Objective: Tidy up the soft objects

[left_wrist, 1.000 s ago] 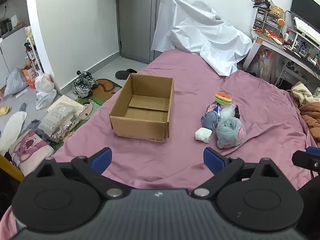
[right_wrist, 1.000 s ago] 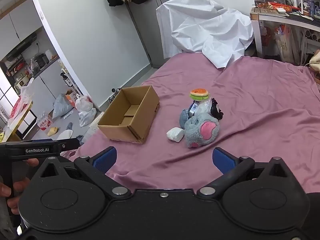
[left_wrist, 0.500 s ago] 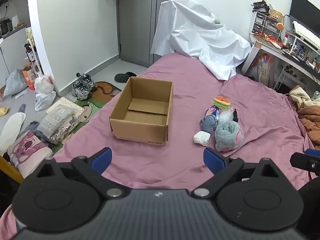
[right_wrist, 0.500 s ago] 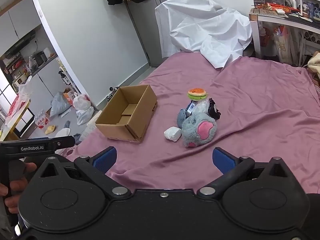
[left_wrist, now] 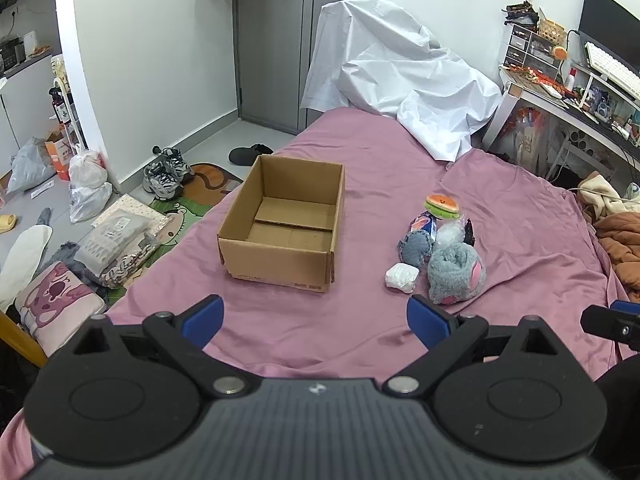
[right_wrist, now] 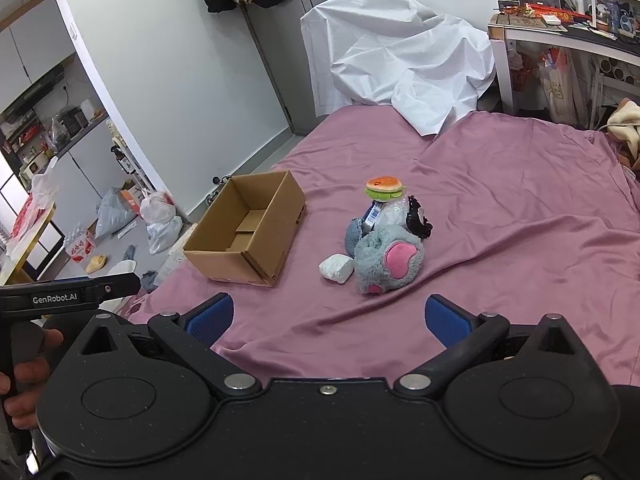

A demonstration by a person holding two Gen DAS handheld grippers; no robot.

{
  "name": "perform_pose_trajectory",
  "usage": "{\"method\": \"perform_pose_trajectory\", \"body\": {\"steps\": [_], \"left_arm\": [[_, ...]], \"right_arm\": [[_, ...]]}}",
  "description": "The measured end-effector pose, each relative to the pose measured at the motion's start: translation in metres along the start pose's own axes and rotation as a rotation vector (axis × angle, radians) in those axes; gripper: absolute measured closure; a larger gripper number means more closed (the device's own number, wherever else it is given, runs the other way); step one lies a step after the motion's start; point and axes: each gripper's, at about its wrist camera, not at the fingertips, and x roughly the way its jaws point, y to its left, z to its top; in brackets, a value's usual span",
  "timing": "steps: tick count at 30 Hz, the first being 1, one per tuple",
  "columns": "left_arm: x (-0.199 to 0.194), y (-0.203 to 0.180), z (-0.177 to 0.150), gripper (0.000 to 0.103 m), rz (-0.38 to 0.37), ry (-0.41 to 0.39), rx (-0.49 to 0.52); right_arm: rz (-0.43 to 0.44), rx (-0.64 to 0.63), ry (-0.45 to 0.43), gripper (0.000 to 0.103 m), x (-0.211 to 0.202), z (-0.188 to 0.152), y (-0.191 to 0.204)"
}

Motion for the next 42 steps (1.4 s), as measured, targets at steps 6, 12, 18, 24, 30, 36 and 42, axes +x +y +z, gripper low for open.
{"method": "perform_pose_trajectory", "body": {"steps": [6,12,18,24,30,36,42], "left_arm": [[-0.004,-0.003,0.001,0.006,-0.002,-0.006,0.002],[-0.009,-0.005,0.003,0.006,-0.015,-0.011,0.01],[-0.012,-0.004,0.004,0.006,-0.021,-0.013,0.01],[-0.012,-0.003,0.006,0.006,-0.022,-0.014,0.009],[-0.012,-0.003,0.006,0.006,-0.022,-0.012,0.007],[-0.01,-0.004,0.01,0.006,-0.025,-0.015,0.005],[-0.003,-0.004,0.012,0.006,-0.031,-0.006,0.003]], "right_arm": [[-0.003,-0.001,-0.006,0.0,-0.002,0.0,0.0],[-0.003,-0.007,-0.008,0.0,-0.004,0.002,0.001],[-0.005,-0.015,-0.013,0.0,-0.006,0.005,0.003],[-0.01,-0.025,-0.014,0.0,-0.007,0.006,0.006],[-0.007,-0.03,-0.012,0.0,-0.005,0.007,0.006],[-0.004,-0.032,-0.004,0.0,-0.001,0.008,0.006],[-0.004,-0.032,0.001,0.0,0.003,0.01,0.005]]}}
